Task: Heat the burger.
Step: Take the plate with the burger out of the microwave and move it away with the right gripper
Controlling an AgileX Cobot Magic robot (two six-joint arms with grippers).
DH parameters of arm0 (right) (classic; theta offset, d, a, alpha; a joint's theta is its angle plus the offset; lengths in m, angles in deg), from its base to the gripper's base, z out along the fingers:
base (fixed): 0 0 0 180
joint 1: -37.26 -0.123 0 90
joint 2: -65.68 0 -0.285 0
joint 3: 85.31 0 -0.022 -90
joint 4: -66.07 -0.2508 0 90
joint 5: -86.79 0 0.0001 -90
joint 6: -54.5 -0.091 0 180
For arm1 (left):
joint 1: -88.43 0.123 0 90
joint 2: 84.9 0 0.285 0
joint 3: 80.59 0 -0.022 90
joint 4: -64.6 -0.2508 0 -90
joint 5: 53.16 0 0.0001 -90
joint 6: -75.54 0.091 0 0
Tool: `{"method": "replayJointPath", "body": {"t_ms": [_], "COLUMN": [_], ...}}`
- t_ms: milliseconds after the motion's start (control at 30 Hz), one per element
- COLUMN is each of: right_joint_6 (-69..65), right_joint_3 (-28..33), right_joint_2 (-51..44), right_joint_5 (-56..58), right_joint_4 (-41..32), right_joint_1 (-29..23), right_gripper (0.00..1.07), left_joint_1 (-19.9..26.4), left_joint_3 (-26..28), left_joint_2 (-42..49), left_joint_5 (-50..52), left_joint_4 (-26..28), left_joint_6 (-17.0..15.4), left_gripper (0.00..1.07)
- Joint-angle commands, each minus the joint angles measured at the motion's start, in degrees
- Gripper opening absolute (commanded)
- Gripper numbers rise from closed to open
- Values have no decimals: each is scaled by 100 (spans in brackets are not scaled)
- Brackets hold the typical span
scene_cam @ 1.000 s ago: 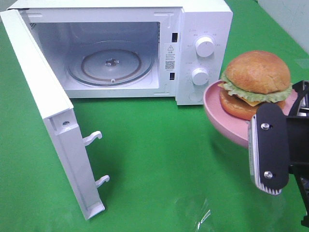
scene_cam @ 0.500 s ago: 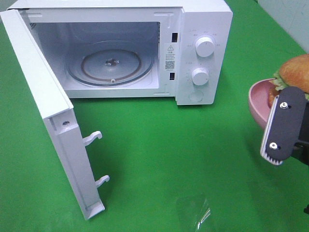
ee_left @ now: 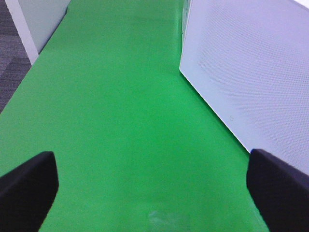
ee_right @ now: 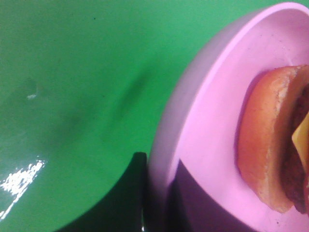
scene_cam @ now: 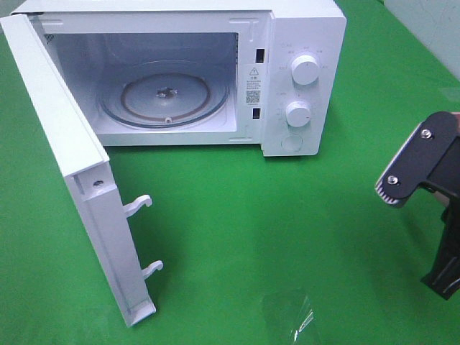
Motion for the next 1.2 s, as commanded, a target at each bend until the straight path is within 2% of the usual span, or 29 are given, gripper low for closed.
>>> {"method": "replayJointPath", "body": {"t_ms": [33, 133, 300, 567, 933, 1200], "right_joint_6": [-521, -1329, -1919, -3054, -3323, -3415], "right_joint_3": [-11, -17, -155, -269, -745, -745], "right_joint_2": [321, 842, 1341, 2166, 3163, 3558], "right_joint_5": [109, 120, 178, 172, -138, -435], "right_joint_4": [378, 481, 510, 1106, 991, 974], "right_joint_1": [17, 17, 17, 52, 1014, 1352], "right_gripper": [1, 2, 2, 4, 7, 9], "left_joint_1": [11, 11, 11, 11, 11, 11], "left_joint_3": [0, 0, 0, 0, 0, 0], "left_joint_2": [29, 29, 29, 29, 29, 29], "left_joint_5": [69, 69, 69, 69, 69, 69], "left_joint_4": [0, 0, 0, 0, 0, 0], "left_joint_6": [-29, -29, -29, -29, -29, -29], "left_gripper": [98, 98, 98, 98, 98, 98]}}
